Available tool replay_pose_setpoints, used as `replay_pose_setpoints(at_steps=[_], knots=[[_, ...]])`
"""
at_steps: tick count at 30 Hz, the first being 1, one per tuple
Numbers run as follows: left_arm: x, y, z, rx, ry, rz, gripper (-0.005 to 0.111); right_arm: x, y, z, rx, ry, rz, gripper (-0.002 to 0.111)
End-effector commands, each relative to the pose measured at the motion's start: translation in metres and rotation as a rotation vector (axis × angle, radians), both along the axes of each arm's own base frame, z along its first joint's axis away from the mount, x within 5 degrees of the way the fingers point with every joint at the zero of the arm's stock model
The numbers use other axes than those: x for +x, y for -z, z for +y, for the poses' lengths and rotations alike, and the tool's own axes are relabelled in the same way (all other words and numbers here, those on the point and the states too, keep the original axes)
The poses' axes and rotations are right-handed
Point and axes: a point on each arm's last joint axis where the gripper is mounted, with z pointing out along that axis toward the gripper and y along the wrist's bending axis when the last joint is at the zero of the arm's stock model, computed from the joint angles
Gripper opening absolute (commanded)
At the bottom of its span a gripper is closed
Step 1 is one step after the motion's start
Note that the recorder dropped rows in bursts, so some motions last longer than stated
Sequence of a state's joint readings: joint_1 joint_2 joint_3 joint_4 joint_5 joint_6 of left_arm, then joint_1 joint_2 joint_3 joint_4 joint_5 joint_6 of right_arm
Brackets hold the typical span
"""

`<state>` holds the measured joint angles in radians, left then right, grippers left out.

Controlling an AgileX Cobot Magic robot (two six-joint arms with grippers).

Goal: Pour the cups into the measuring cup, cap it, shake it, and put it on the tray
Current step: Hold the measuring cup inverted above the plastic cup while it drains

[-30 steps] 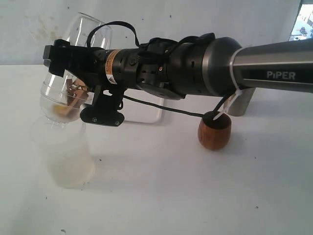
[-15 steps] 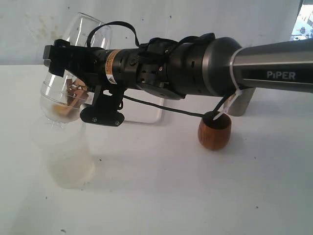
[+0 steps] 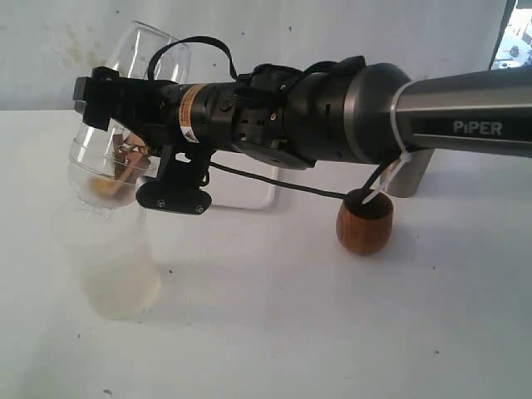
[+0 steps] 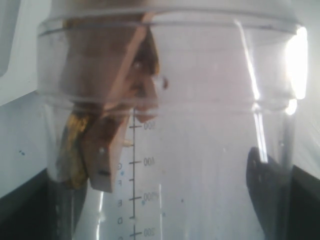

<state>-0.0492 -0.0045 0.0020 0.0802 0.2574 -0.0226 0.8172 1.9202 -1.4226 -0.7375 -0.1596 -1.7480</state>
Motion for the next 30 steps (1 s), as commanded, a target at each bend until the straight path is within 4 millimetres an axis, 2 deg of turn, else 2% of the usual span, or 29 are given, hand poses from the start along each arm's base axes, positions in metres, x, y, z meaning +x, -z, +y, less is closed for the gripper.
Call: replay_pose_setpoints(at_steps=[1, 22, 30], knots=[[0.0003, -0.0006, -0.0002, -0.011, -0.001, 0.001, 0.103, -0.0028, -0.0098, -0.0008, 0.028, -0.014, -0.021, 0.000], [0.0003, -0.0006, -0.0002, -0.011, -0.001, 0.001, 0.103, -0.0027, -0.0099, -0.0008, 0.032, -0.012, -0.016, 0.000], [0.0003, -0.0006, -0.0002, -0.011, -0.001, 0.001, 0.103, -0.0015, -0.0107, -0.0015, 0.093, 0.028, 0.049, 0.000]])
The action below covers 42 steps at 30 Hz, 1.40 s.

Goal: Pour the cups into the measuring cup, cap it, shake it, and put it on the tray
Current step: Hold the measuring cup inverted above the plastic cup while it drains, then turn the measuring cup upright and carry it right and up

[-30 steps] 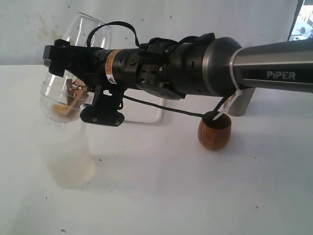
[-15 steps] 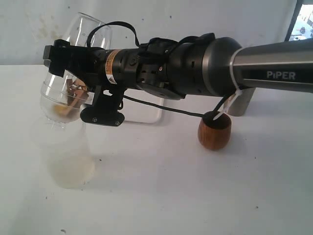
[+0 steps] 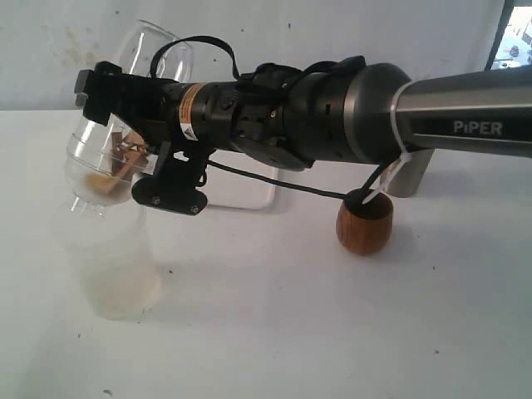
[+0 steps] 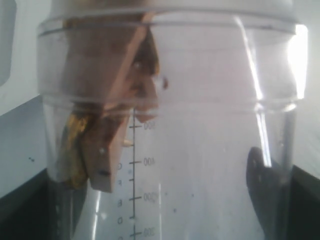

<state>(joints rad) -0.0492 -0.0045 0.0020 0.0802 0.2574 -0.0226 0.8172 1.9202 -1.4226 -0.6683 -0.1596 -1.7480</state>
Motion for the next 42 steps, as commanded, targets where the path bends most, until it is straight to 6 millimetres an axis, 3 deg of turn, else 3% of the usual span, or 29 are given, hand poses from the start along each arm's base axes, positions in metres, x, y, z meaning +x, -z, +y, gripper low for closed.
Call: replay_pose_setpoints(at_steps=[1, 6, 19, 23, 27, 35, 39, 42], knots=[[0.000, -0.001, 0.000, -0.011, -0.001, 0.001, 0.103, -0.002, -0.010, -0.001, 0.048, 0.005, 0.006, 0.000], [0.000, -0.001, 0.000, -0.011, -0.001, 0.001, 0.103, -0.001, -0.006, -0.004, 0.030, 0.042, 0.048, 0.000], [0.000, -0.001, 0.000, -0.011, -0.001, 0.001, 0.103, -0.004, -0.023, -0.009, 0.320, 0.161, 0.359, 0.000], [0.000, -0.001, 0.000, -0.011, -0.001, 0.001, 0.103, -0.003, -0.031, -0.014, 0.474, 0.227, 0.526, 0.000], [0.000, -0.001, 0.000, -0.011, -0.001, 0.001, 0.103, 0.002, -0.047, -0.028, 0.700, 0.317, 0.736, 0.000], [0.000, -0.001, 0.000, -0.011, -0.001, 0.001, 0.103, 0.004, -0.068, -0.059, 0.976, 0.386, 0.957, 0.000], [0.000, -0.001, 0.000, -0.011, -0.001, 0.001, 0.103, 0.010, -0.065, -0.080, 1.188, 0.348, 1.151, 0.000], [0.000, -0.001, 0.000, -0.011, -0.001, 0.001, 0.103, 0.014, -0.050, -0.100, 1.292, 0.257, 1.255, 0.000]])
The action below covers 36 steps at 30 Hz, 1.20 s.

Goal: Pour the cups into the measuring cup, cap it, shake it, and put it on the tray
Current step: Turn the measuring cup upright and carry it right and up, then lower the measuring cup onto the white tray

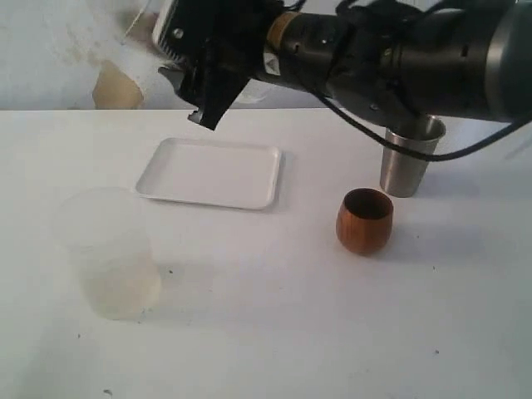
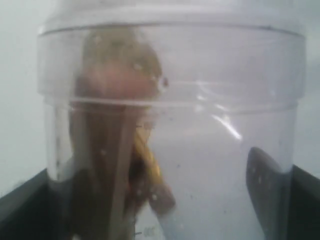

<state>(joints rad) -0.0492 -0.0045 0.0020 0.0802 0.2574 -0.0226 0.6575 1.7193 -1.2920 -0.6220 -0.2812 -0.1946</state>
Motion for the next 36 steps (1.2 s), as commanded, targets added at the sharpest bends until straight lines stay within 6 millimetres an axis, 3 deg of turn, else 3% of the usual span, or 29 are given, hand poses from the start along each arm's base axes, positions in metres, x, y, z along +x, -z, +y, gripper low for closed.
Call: replay_pose_setpoints(at_steps=[1, 10, 18, 26, 31, 36], knots=[[0.000, -0.001, 0.000, -0.011, -0.001, 0.001, 0.103, 0.004, 0.008, -0.028, 0.262, -0.053, 0.056, 0.000], [0.000, -0.001, 0.000, -0.011, -0.001, 0.001, 0.103, 0.016, 0.045, -0.083, 0.630, 0.020, 0.151, 0.000], [0.000, -0.001, 0.000, -0.011, -0.001, 0.001, 0.103, 0.049, 0.099, -0.099, 0.904, 0.121, 0.214, 0.000], [0.000, -0.001, 0.000, -0.011, -0.001, 0.001, 0.103, 0.100, 0.142, -0.082, 0.836, 0.213, 0.319, 0.000], [0.000, -0.001, 0.000, -0.011, -0.001, 0.001, 0.103, 0.130, 0.140, -0.085, 0.826, 0.256, 0.311, 0.000], [0.000, -0.001, 0.000, -0.011, -0.001, 0.001, 0.103, 0.135, 0.149, -0.076, 0.703, 0.219, 0.373, 0.000]])
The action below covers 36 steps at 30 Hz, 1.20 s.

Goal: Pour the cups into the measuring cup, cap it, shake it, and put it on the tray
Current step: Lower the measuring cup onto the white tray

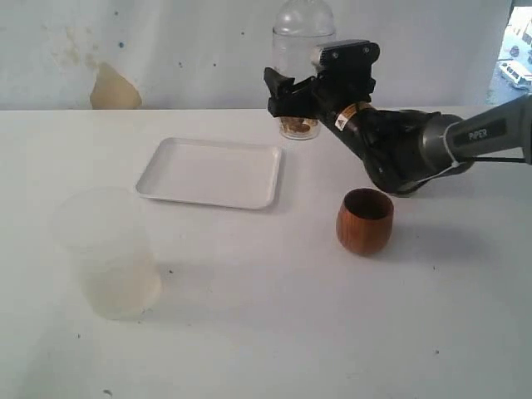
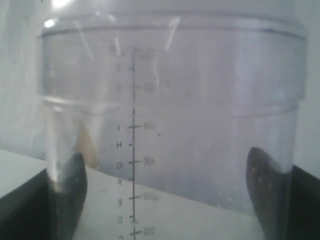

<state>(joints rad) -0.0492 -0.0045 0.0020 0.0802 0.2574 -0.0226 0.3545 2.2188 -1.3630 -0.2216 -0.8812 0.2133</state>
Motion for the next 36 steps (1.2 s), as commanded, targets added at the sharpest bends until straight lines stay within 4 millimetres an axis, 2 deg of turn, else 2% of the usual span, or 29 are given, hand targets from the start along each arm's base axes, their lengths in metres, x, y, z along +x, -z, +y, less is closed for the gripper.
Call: replay_pose_setpoints(at_steps=[1, 7, 14, 16, 21, 24, 28, 32, 36], knots=[[0.000, -0.001, 0.000, -0.011, -0.001, 0.001, 0.103, 0.001, 0.004, 0.008, -0.096, -0.113, -0.028, 0.000], [0.000, -0.001, 0.000, -0.011, -0.001, 0.001, 0.103, -0.007, 0.011, 0.021, -0.092, -0.288, -0.021, 0.000], [0.000, -0.001, 0.000, -0.011, -0.001, 0.001, 0.103, -0.027, -0.001, 0.034, 0.050, -0.546, -0.098, 0.000], [0.000, -0.001, 0.000, -0.011, -0.001, 0.001, 0.103, -0.034, 0.007, 0.047, 0.028, -0.595, -0.063, 0.000], [0.000, -0.001, 0.000, -0.011, -0.001, 0.001, 0.103, -0.037, 0.033, 0.073, -0.044, -0.575, -0.011, 0.000], [0.000, -0.001, 0.000, -0.011, -0.001, 0.001, 0.103, -0.031, 0.032, 0.084, -0.032, -0.576, -0.064, 0.000], [0.000, -0.001, 0.000, -0.011, -0.001, 0.001, 0.103, -0.021, 0.025, 0.086, 0.037, -0.453, -0.077, 0.000], [0.000, -0.001, 0.000, -0.011, -0.001, 0.001, 0.103, -0.017, 0.026, 0.098, -0.056, -0.291, -0.103, 0.000], [0.000, -0.001, 0.000, -0.011, -0.001, 0.001, 0.103, -0.020, 0.033, 0.120, -0.075, -0.238, -0.097, 0.000]])
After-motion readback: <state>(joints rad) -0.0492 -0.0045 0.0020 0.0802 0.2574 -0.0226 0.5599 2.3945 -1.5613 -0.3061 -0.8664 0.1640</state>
